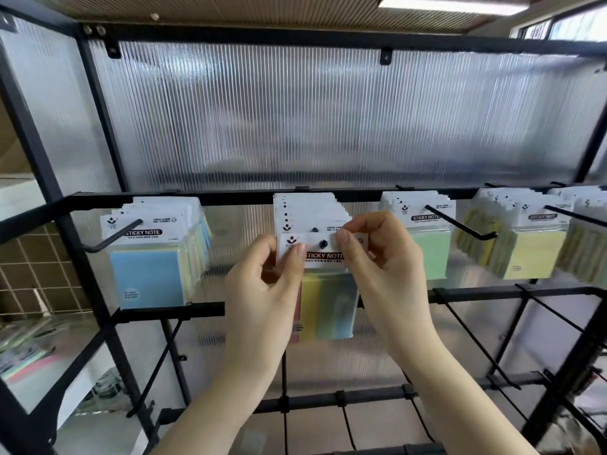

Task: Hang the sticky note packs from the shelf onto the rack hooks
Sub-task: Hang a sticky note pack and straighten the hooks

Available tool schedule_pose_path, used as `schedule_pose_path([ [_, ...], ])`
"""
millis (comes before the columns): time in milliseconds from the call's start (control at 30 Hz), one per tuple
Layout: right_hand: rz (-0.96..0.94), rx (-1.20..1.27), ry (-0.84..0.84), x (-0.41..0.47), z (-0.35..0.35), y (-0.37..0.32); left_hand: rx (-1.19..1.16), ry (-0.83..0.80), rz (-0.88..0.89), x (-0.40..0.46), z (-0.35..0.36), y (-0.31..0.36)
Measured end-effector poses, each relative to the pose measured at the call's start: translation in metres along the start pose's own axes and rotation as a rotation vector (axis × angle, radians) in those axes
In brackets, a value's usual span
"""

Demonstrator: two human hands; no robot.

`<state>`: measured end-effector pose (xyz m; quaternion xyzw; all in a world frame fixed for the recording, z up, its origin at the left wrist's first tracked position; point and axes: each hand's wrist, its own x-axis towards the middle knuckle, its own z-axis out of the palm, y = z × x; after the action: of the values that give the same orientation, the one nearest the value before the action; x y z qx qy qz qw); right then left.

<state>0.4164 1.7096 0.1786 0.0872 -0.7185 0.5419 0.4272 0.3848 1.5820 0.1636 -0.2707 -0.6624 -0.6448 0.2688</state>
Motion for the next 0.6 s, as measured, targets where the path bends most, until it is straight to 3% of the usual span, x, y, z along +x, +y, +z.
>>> schedule_pose_path([
  [133,0.018,-0.014,0.0,-0.001,0.001,0.009,0.099,0.005,0.026,0.0,0.002,-0.006],
  [600,0.019,-0.067,0.043,-0.01,0.0,0.03,0.043,0.062,-0.083,-0.003,-0.001,-0.035],
])
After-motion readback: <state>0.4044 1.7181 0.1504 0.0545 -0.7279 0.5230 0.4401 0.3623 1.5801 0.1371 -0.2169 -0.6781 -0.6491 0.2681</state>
